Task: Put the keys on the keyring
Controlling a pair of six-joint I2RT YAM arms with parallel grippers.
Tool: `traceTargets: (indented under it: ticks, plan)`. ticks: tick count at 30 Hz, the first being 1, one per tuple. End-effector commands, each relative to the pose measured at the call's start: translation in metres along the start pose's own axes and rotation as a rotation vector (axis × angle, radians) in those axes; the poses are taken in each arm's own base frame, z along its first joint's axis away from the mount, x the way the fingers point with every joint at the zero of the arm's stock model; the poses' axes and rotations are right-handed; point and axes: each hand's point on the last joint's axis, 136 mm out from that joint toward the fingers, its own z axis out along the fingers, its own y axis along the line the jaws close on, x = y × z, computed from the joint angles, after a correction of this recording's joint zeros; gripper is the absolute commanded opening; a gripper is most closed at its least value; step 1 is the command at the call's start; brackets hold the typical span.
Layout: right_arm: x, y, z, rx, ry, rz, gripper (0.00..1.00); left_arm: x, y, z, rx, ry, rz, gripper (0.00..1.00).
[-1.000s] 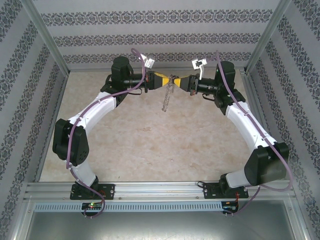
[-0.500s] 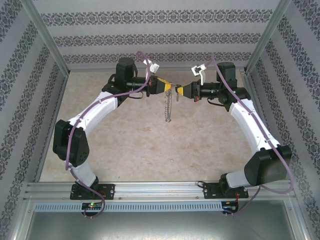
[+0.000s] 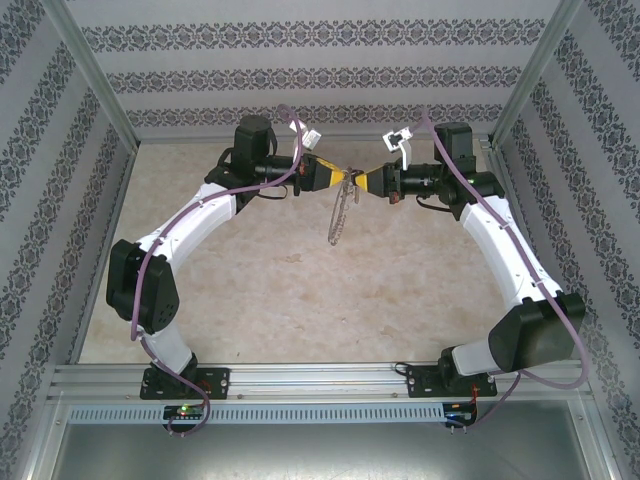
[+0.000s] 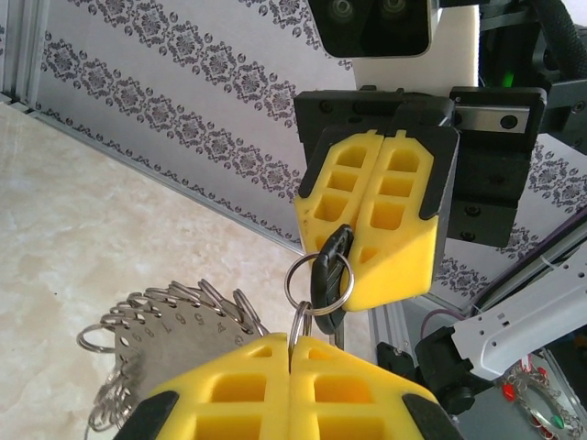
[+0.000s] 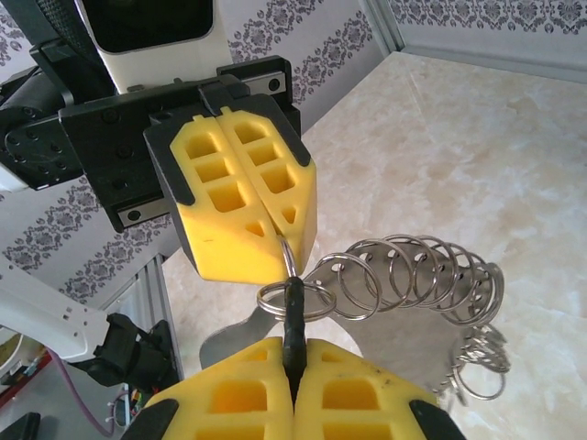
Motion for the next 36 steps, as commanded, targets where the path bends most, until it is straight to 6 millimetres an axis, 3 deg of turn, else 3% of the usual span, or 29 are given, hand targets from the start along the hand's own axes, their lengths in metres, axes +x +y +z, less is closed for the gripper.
traceTargets:
  ticks: [1,11,20,24,26,36]
  plan:
    - [-0.031,0.018,0.011,-0.030,-0.015,-0.064,0.00,-0.004,0.000,-0.001,0.019,0.002,0.020,0.00]
    - [-0.036,0.014,0.020,-0.035,0.010,-0.047,0.00,-0.002,0.000,-0.001,0.016,0.002,0.022,0.00]
    - [-0.035,0.009,0.016,-0.008,0.022,-0.031,0.00,-0.011,0.017,-0.013,-0.080,-0.047,0.004,0.00]
    - [-0.032,-0.001,0.018,0.009,0.042,-0.008,0.00,-0.017,0.035,-0.029,-0.171,-0.107,-0.026,0.26]
    - [-0.029,-0.007,0.021,0.017,0.058,0.007,0.00,-0.019,0.044,-0.040,-0.221,-0.138,-0.040,0.33]
    - [-0.021,-0.044,0.050,0.022,0.112,0.099,0.00,-0.021,0.073,-0.101,-0.443,-0.235,-0.096,0.46]
